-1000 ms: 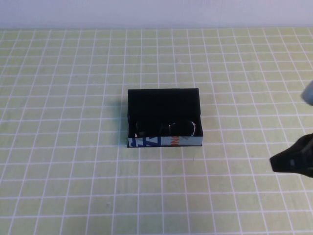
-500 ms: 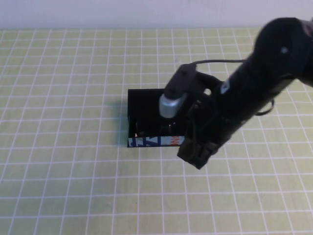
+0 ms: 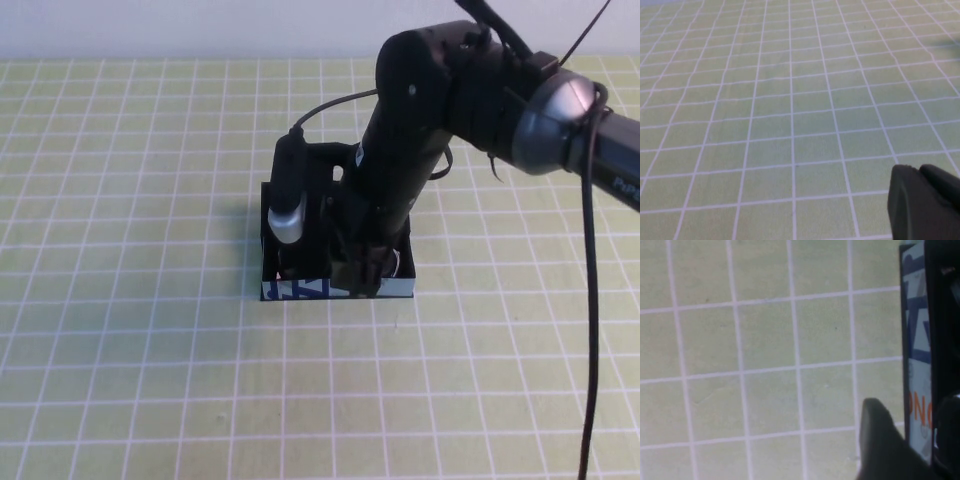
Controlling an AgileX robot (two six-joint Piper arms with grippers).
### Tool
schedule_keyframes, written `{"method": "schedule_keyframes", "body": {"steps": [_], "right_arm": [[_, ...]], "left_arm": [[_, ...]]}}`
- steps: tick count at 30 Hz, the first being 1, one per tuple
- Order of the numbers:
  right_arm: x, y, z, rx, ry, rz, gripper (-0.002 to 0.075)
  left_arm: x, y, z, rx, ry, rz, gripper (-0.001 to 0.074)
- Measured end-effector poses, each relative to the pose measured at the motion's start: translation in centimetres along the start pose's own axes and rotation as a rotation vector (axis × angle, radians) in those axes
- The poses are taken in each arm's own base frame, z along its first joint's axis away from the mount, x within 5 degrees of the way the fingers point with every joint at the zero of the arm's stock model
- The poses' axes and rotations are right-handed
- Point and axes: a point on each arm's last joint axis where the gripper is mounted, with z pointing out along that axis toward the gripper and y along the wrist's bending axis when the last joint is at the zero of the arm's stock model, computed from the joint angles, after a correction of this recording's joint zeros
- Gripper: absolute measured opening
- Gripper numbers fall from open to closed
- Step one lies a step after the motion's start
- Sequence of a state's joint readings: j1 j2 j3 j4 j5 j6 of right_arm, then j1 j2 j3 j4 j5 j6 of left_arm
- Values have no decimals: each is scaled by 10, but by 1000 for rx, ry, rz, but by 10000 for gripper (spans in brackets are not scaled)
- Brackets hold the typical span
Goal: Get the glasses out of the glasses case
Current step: Pick up the glasses from the glasses case
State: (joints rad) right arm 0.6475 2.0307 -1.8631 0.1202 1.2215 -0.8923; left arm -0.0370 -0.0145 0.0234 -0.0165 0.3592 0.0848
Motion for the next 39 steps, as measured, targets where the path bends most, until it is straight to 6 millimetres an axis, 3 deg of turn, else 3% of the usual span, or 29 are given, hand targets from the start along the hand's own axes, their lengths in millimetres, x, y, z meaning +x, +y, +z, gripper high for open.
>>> {"method": "schedule_keyframes", "body": {"steps": [5, 18, 39], "right_arm": [[-1, -10, 14, 34, 13, -39, 283], [9, -38, 31, 122, -31, -41, 293], [12, -45, 53, 114, -37, -64, 285]], "left_arm": [[0, 0, 0, 0, 0, 0, -4], [0, 0, 0, 0, 0, 0, -4], [0, 0, 0, 0, 0, 0, -4]]}}
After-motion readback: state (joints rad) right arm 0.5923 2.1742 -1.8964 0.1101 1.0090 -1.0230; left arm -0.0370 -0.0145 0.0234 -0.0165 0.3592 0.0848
